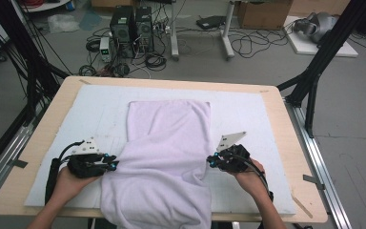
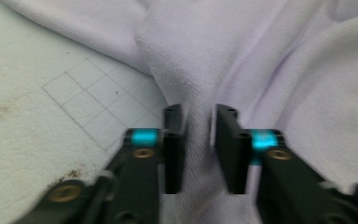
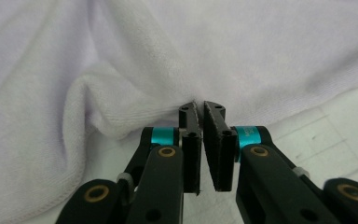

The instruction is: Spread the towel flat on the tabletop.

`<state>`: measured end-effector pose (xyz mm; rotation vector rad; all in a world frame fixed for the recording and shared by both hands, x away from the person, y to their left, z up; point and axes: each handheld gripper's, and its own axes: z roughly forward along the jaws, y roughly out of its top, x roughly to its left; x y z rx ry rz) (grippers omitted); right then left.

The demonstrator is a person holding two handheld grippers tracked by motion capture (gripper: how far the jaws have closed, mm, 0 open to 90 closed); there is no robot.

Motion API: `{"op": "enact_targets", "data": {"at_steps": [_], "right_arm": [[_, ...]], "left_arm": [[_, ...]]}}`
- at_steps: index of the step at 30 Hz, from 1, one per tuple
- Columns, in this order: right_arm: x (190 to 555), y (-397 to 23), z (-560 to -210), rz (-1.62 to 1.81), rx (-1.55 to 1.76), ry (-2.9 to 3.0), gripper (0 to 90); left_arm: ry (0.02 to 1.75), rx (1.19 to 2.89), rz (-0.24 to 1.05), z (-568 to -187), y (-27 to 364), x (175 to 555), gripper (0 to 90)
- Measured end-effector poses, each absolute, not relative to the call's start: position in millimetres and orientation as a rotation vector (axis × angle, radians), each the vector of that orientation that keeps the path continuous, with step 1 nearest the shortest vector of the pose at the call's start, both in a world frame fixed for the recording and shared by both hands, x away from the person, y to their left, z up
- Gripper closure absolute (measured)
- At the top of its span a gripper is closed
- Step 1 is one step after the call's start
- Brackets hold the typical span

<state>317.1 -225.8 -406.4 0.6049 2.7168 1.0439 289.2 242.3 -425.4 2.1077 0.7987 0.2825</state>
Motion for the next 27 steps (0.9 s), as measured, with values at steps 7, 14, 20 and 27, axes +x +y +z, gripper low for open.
{"op": "enact_targets", "data": {"at_steps": [7,14,20,27], "right_arm": [[321.4,-212.5,-416.7,1.129,0.591,2.725,70.8],[332.6,-190.9,-431.5,1.106,0.558,2.752,67.5],[336.1,-188.2,-436.2,1.103,0.565,2.751,65.7],[336.1,-184.8,-436.7,1.074,0.563,2.734,74.4]], "left_arm": [[0.846,2.064,0.308,-424.5,242.6,313.1,77.9],[0.869,2.057,0.340,-429.2,212.1,346.6,82.1],[0.914,2.070,0.330,-440.3,197.0,362.8,73.5],[0.928,2.072,0.312,-440.5,192.9,368.4,86.0]]}}
